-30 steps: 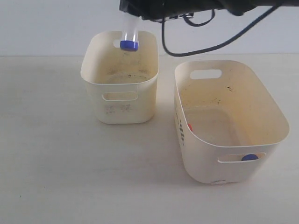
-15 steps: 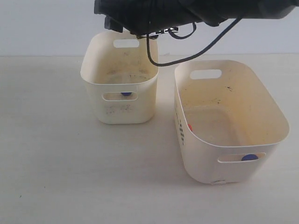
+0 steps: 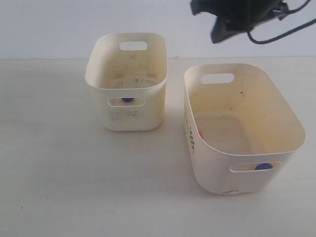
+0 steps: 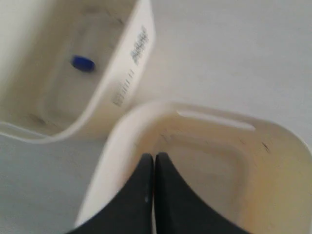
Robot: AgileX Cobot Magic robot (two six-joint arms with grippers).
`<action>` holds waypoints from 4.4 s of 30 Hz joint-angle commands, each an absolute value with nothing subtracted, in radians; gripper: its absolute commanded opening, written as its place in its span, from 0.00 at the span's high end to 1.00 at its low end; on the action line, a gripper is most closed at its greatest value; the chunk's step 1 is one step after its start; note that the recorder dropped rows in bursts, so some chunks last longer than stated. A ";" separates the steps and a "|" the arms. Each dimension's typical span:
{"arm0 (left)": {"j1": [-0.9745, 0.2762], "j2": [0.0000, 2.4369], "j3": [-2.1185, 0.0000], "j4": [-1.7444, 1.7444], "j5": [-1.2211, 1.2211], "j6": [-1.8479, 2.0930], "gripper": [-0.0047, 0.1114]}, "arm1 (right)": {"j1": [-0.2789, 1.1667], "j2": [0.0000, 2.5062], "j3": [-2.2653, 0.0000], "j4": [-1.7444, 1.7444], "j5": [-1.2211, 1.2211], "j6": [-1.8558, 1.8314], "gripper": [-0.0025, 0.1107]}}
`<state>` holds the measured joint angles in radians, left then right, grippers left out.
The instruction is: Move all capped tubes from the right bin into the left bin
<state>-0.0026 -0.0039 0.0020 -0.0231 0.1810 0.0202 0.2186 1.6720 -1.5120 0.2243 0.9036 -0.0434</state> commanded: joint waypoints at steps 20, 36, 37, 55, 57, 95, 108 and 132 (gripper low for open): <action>-0.010 0.000 0.000 -0.026 0.175 0.016 0.92 | 0.164 1.672 -1.243 0.335 0.854 -0.146 0.89; -0.010 0.000 0.000 -0.026 0.175 0.016 0.92 | 0.278 1.685 -1.226 0.128 0.952 -0.084 0.64; -0.010 0.000 0.000 -0.026 0.175 0.016 0.92 | 0.278 1.685 -1.229 0.122 0.971 -0.084 0.64; -0.010 0.000 0.000 -0.026 0.175 0.016 0.92 | 0.278 1.687 -1.229 0.206 1.063 -0.203 0.63; -0.010 0.000 0.000 -0.026 0.175 0.016 0.92 | 0.278 1.687 -1.226 0.215 1.063 -0.229 0.63; -0.010 0.000 0.000 -0.026 0.175 0.016 0.92 | 0.278 1.837 -1.284 0.129 1.115 -0.892 0.72; -0.010 0.000 0.000 -0.026 0.175 0.016 0.92 | 0.278 1.920 -1.284 0.149 1.085 -0.850 0.57; -0.010 0.000 0.000 -0.026 0.175 0.016 0.92 | 0.202 1.936 -1.307 0.175 1.112 -1.175 0.61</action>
